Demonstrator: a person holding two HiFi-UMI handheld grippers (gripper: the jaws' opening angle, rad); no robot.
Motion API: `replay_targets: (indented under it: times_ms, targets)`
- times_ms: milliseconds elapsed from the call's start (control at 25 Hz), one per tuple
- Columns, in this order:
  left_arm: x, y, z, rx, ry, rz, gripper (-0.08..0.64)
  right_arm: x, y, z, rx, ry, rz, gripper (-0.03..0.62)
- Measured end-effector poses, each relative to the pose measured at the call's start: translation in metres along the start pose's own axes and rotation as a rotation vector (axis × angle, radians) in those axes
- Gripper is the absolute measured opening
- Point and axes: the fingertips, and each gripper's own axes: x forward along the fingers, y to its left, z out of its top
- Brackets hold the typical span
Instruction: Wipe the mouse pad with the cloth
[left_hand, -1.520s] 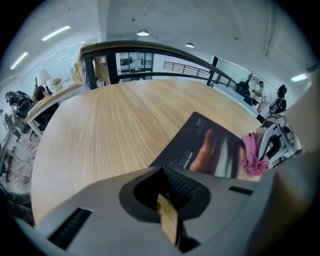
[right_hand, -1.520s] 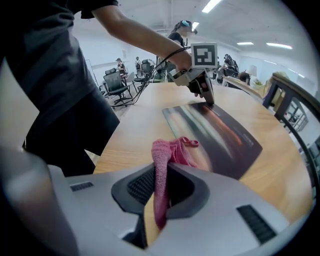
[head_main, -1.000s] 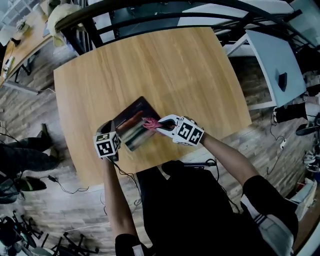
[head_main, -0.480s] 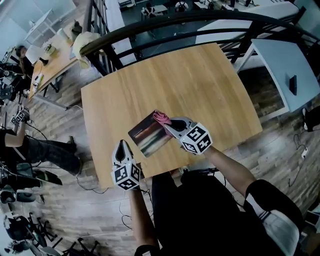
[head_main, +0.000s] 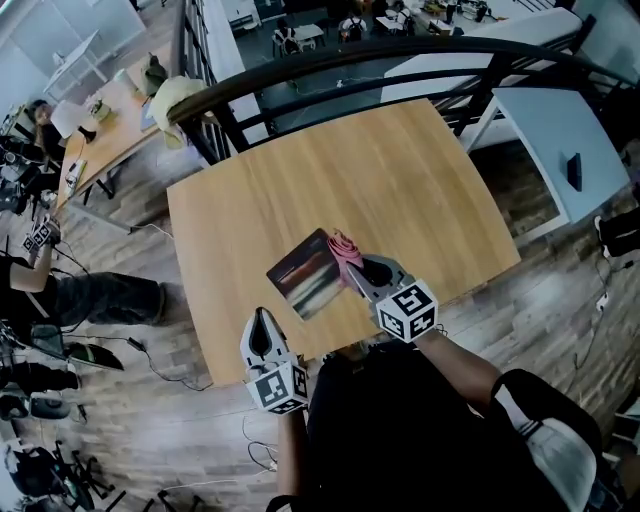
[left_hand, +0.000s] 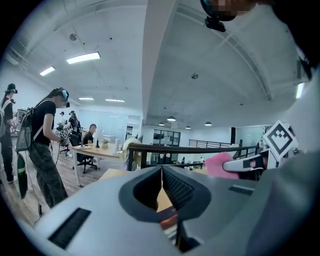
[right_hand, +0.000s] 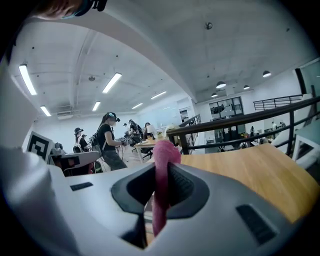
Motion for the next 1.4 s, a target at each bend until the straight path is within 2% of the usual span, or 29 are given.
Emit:
replay_targets:
  times_ms: [200, 440, 640, 880, 1400]
  targets:
    - [-0.02, -0.004, 0.01, 0.056, -0.014, -0.039, 0.024, -0.01, 0.025, -0.002, -0.045, -0.017, -0.019, 0.057]
    - [-0.023, -0.003, 0.016, 0.018, -0.017, -0.073, 0.024, -0.021, 0.037, 0.001, -0.046, -0.038, -0.05, 0.057]
    - [-0.018, -0.017, 0.014, 0.038, -0.019, -0.116, 0.025, -0.029, 0.037, 0.002, -0.039, -0.057, -0.059, 0.057]
    - [-0.015, -0.024, 0.017, 0.028, -0.029, -0.124, 0.025, -0.029, 0.038, 0.008, -0.07, -0.068, -0.055, 0.057]
    - [-0.014, -0.027, 0.011, 0.019, -0.018, -0.148, 0.025, -0.033, 0.037, 0.007, -0.073, -0.07, -0.066, 0.057]
